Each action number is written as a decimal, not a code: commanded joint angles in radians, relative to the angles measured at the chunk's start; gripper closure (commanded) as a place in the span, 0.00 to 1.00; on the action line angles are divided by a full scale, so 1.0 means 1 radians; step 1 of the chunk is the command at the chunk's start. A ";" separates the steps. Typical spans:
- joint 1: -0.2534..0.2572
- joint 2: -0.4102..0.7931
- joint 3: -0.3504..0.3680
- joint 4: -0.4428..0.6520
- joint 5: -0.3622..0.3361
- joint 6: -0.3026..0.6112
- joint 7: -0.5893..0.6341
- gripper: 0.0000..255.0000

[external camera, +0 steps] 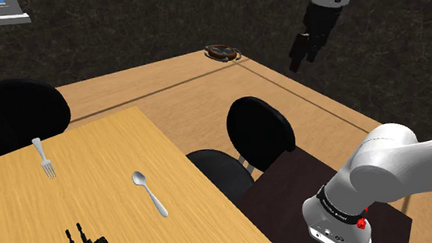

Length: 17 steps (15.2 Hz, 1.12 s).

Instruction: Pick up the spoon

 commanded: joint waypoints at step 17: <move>0.102 0.183 0.306 -0.203 0.150 0.416 0.323 0.00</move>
